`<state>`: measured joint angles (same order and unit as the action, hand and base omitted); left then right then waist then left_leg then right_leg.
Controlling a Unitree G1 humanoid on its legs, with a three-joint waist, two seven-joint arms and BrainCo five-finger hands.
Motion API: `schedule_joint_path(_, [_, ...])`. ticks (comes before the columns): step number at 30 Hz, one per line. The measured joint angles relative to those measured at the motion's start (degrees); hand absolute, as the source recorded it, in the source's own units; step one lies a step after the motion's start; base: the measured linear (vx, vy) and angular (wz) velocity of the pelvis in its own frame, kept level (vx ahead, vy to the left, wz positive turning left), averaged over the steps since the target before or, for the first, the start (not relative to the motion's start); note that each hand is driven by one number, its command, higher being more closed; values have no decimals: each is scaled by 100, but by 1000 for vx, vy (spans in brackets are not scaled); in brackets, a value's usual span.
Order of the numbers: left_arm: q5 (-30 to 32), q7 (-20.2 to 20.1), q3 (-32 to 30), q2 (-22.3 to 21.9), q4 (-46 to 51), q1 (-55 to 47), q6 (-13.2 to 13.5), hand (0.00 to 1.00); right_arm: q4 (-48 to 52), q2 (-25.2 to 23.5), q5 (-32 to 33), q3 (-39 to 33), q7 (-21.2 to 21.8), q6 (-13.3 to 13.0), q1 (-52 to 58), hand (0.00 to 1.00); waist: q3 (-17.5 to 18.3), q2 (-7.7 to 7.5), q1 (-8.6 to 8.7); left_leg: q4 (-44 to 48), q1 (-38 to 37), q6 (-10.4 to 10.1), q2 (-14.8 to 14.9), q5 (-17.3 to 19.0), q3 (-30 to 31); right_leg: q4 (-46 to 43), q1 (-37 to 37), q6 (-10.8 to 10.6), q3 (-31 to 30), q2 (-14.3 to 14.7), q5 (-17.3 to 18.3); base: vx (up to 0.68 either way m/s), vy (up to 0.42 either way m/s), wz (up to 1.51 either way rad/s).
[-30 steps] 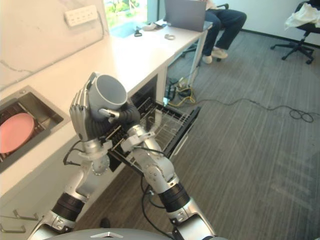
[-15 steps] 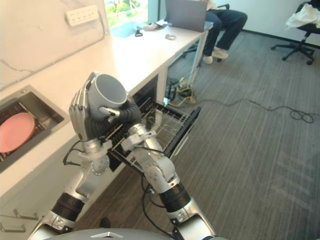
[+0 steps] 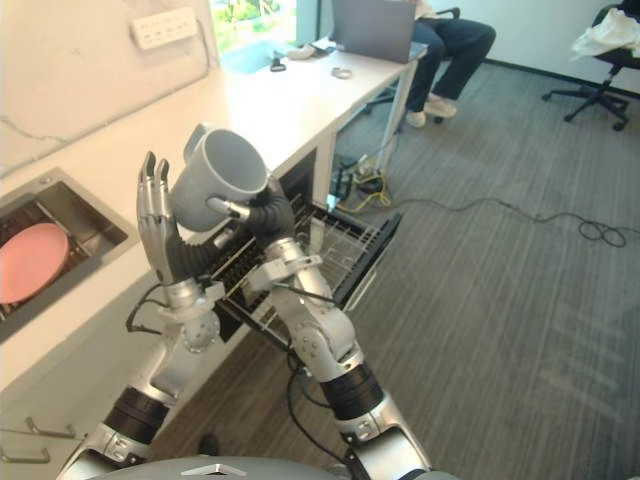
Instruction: Walk over to the sink, pick up the cup, carry it to the dishwasher, place the cup inside the dishwasher, then close the dishwasher door
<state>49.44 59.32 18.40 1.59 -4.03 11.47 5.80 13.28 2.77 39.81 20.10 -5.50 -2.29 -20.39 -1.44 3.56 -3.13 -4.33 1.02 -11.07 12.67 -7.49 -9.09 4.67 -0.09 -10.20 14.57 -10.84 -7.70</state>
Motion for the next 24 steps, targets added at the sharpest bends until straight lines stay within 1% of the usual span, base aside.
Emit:
schedule_joint_path(1, [-52, 25, -24, -9, 0, -1, 14, 0, 4, -1, -75, -109, -45, -44, 0, 100, -1, -12, 0, 0, 0, 0, 0, 0, 0, 0, 0, 0, 0, 0, 0, 0, 0, 0])
schedule_joint_path(5, [-173, 32, -55, -14, 0, -18, 34, 0, 3, 2, -173, -348, -201, -73, 1, 100, -13, -30, 11, 0, -2, 2, 0, -1, 0, 0, 1, 0, -1, 0, 0, 0, 0, 0])
schedule_joint_path(6, [-215, 32, -75, -24, 0, -46, 45, 0, 1, 2, -172, -360, -266, -126, 3, 100, -15, -34, 24, 0, -3, 2, 0, -1, -3, 0, -2, -1, -3, 0, 0, 0, 0, 0])
schedule_joint_path(8, [-262, 31, -183, -47, 0, -107, 55, 0, -6, 4, -171, -401, -271, -157, 4, 100, -23, -46, 45, 0, -8, 1, 0, -1, -17, -1, -10, -2, -19, 0, -3, 0, 0, -4])
schedule_joint_path(11, [-366, 52, -505, -65, -14, -213, 87, 0, -81, 3, -177, -468, -272, -314, 6, 100, -57, -100, 39, 0, -21, 1, 1, 6, -155, -2, -125, -2, -201, 5, -53, -6, -1, -25])
schedule_joint_path(13, [-536, 107, -693, -43, -151, -302, 195, 0, -86, -1, -191, -460, -272, -396, 34, 100, -75, -122, 48, -2, -42, 5, 0, 19, -306, -2, -221, 4, -349, 7, -94, -17, -8, -38])
schedule_joint_path(15, [-795, 123, -742, 12, -208, -543, 483, 0, -177, 5, -312, -485, -273, -527, 173, 100, -98, -143, 99, -5, -152, -5, 0, 58, -401, -3, -199, 3, -456, 9, -95, -12, -13, -23])
schedule_joint_path(16, [-859, 103, -740, 15, -208, -585, 570, 0, -235, 5, -417, -503, -273, -574, 197, 100, -98, -144, 113, -6, -154, -5, -1, 59, -404, -3, -200, 3, -460, 8, -94, -13, -12, -8])
schedule_joint_path(18, [-1142, -139, -698, -9, -207, -679, 878, 0, -512, 16, -714, -604, -340, -636, 204, 100, -107, -144, 127, -7, -144, -3, -1, 57, -389, -3, -204, 3, -451, 8, -94, -14, -7, 2])
schedule_joint_path(19, [-1431, -392, -701, -25, -205, -724, 1083, 0, -655, 15, -904, -712, -356, -632, 211, 100, -110, -145, 117, -8, -144, -3, -1, 55, -373, -3, -188, 3, -436, 8, -93, -21, -11, 5])
schedule_joint_path(20, [-1556, -497, -702, -25, -205, -746, 1162, 0, -707, 17, -961, -756, -367, -634, 210, 100, -112, -146, 111, -9, -144, -2, -1, 54, -367, -3, -183, 3, -429, 7, -93, -19, -11, 8])
schedule_joint_path(21, [-2039, -949, -710, -25, -203, -869, 1398, 0, -797, 52, -1142, -946, -395, -608, 211, 100, -119, -150, 83, -10, -143, -1, -1, 50, -342, -3, -163, 3, -404, 5, -93, -8, -5, 7])
schedule_joint_path(22, [-2260, -1172, -707, -25, -204, -925, 1475, 0, -799, 112, -1234, -1026, -405, -592, 210, 100, -121, -150, 73, -11, -140, -1, -2, 47, -331, -3, -156, 2, -389, 4, -93, -7, -6, 12])
schedule_joint_path(23, [-2605, -1546, -703, -31, -206, -1030, 1564, 0, -803, 168, -1362, -1145, -439, -572, 210, 100, -123, -150, 62, -11, -133, 1, -2, 42, -297, -3, -131, -2, -349, 1, -89, -4, -6, 21])
schedule_joint_path(24, [-2998, -1988, -690, -47, -221, -1192, 1597, 0, -861, 276, -1519, -1326, -477, -530, 204, 100, -126, -152, 68, -12, -127, 1, -7, 36, -206, -3, -71, -9, -273, -5, -69, -5, -5, 30])
